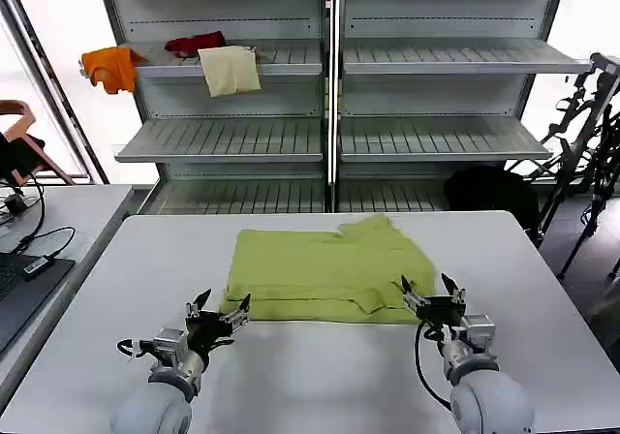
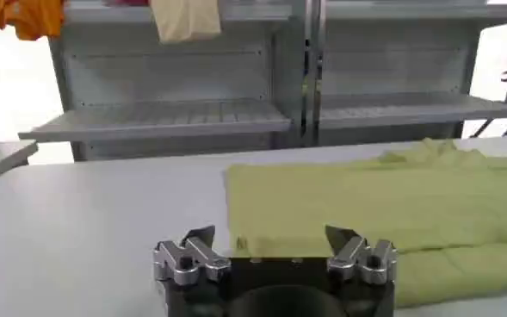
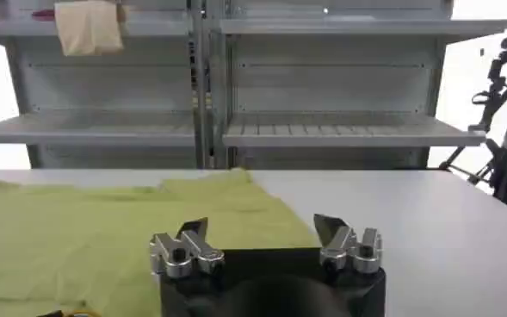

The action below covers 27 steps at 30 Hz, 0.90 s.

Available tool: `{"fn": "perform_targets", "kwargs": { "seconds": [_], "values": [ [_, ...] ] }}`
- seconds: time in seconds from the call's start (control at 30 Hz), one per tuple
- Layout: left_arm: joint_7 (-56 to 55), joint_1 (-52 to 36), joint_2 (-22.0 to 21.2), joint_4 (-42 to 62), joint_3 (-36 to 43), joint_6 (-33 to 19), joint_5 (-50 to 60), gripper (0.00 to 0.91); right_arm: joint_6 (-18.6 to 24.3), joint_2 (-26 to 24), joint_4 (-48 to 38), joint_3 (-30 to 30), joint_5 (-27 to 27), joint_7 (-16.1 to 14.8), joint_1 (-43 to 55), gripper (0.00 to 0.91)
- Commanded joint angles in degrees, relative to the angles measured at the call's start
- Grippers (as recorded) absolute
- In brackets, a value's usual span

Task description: Fold and organize the clothes.

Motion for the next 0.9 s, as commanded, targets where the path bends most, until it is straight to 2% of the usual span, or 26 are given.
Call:
{"fn": "perform_targets", "kwargs": {
  "seconds": [0.03,0.37,0.43,0.5,0.53,0.57,0.6,0.63,0.67,0.7,0.73,0.77,0.8,0.9],
  "values": [
    [-0.1,1.1,0.0,-0.4,-0.2,0.7,0.0,0.907,0.0,-0.9,1.2,3.1,0.8,-1.0,-5.0,0.907],
    [-0.2,0.9,-0.1,0.4,-0.6,0.7,0.2,0.907,0.0,-0.6,-0.1,3.7,1.4,-0.1,-5.7,0.897],
    [-0.2,0.8,-0.1,0.8,-0.7,0.6,0.2,0.907,0.0,-0.7,-0.2,4.0,1.5,-0.1,-6.1,0.826],
    [-0.1,0.6,0.0,1.5,-0.7,0.7,0.2,0.907,0.0,-0.9,-0.7,4.0,1.3,-0.2,-6.2,0.635],
    [-0.2,0.4,-0.1,1.7,-0.7,0.7,0.2,0.867,0.0,-0.9,-0.8,4.0,1.3,-0.3,-6.1,0.322],
    [-0.2,0.3,-0.1,2.1,-0.6,0.7,0.3,0.796,0.0,-0.8,-1.0,4.0,1.2,-0.3,-6.0,0.232],
    [-0.2,0.2,-0.2,2.3,-0.5,0.7,0.6,0.705,0.0,-0.7,-1.3,3.8,1.2,-0.3,-5.7,0.101],
    [-0.3,0.1,-0.3,2.6,-0.4,0.7,0.8,0.494,0.0,-0.6,-1.5,3.8,1.2,-0.4,-5.5,0.06],
    [-0.4,0.1,-0.4,2.7,-0.4,0.7,0.9,0.343,0.0,-0.5,-1.6,3.8,1.2,-0.6,-5.4,0.0],
    [-0.5,0.2,-0.4,2.8,-0.2,0.7,1.0,0.322,0.0,-0.5,-1.8,3.7,1.1,-0.6,-5.3,0.0],
    [-0.4,0.3,-0.4,2.9,-0.1,0.7,1.4,0.212,0.0,-0.5,-2.0,3.5,0.6,-0.8,-5.1,0.0],
    [-0.4,0.4,-0.4,3.0,-0.1,0.7,1.5,0.151,0.0,-0.4,-2.2,3.4,0.5,-1.0,-5.0,0.0],
    [-0.4,0.4,-0.4,3.0,-0.1,0.7,1.6,0.05,0.0,-0.4,-2.4,3.2,0.4,-1.0,-5.0,0.0],
    [0.0,0.7,-0.1,3.0,-0.3,0.7,1.6,0.01,0.0,-0.3,-2.4,3.0,0.4,-1.1,-4.8,0.0]
  ]
}}
